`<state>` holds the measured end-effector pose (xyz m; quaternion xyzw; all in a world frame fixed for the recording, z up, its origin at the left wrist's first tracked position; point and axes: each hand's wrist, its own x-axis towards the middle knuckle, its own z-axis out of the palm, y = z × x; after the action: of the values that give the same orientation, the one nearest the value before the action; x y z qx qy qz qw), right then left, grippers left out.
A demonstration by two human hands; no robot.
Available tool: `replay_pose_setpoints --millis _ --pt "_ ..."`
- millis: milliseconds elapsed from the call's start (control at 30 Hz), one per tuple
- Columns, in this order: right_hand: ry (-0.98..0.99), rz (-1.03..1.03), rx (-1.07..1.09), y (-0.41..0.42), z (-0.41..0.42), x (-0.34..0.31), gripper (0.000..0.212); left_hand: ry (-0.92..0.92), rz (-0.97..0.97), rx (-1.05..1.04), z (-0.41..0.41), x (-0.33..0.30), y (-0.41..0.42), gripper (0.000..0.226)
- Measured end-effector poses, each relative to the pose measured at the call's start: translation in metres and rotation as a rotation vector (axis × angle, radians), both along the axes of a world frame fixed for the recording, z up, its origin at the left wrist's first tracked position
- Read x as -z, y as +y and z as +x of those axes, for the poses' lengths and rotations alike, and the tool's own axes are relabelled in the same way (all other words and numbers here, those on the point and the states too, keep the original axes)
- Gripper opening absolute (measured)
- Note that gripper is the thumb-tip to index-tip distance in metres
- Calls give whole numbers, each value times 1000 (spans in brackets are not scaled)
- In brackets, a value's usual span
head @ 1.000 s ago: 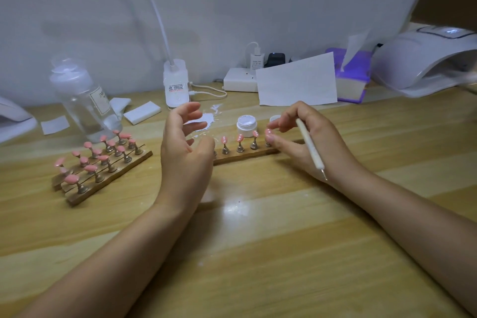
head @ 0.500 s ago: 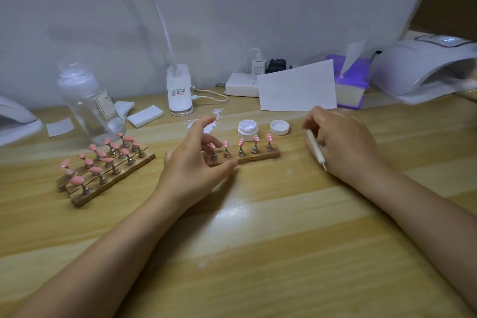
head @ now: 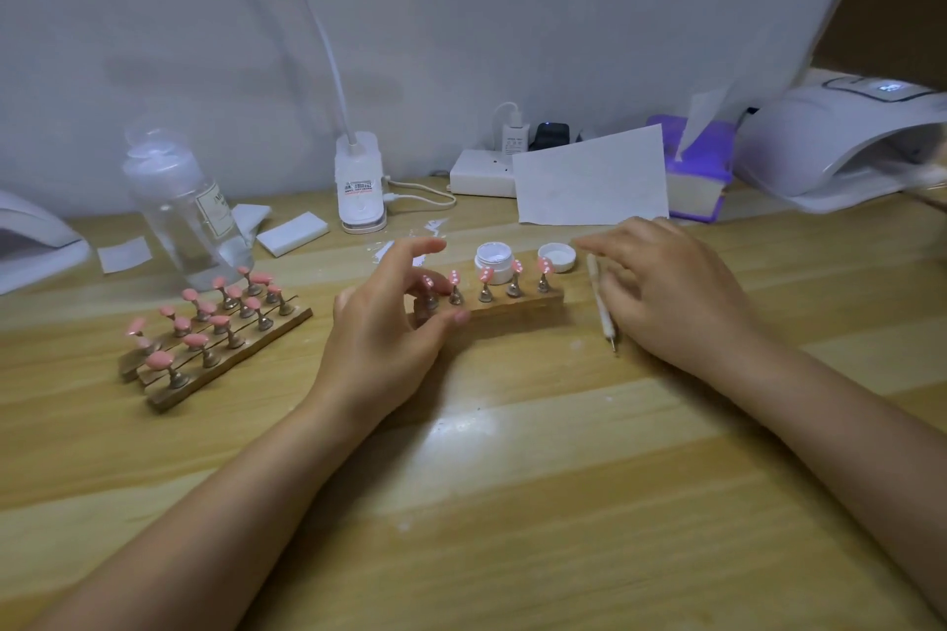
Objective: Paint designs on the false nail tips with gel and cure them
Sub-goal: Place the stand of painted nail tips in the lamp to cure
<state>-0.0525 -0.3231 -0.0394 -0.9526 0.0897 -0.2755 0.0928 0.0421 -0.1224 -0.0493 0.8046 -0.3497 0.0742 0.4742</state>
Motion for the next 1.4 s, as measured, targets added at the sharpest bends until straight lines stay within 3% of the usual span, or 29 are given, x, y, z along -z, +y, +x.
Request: replay_pose_setpoints --millis 167,433,567,733,933,1067,1200,1400 --pt "164 191 -192 9 -1 -17 23 -40 -47 36 -5 -4 -1 51" --pt "179 206 -285 -3 -17 -51 22 -157 -97 111 -13 -10 -5 63" --pt "88 230 -158 -35 -32 -67 24 -161 -68 132 -19 -13 -6 67" --pt "33 237 211 -104 -65 -68 33 -167 -73 161 -24 -18 -15 51" --pt "99 289 591 -167 -99 -61 30 54 0 313 -36 -41 -58 25" --pt "108 293 723 -186 -105 -54 25 177 -34 405 -55 -56 -123 32" --pt "9 295 785 -188 -102 -46 20 448 -98 548 -89 -49 -209 28" --pt "-27 266 868 -188 -95 -39 24 606 -236 383 -99 -20 -302 22"
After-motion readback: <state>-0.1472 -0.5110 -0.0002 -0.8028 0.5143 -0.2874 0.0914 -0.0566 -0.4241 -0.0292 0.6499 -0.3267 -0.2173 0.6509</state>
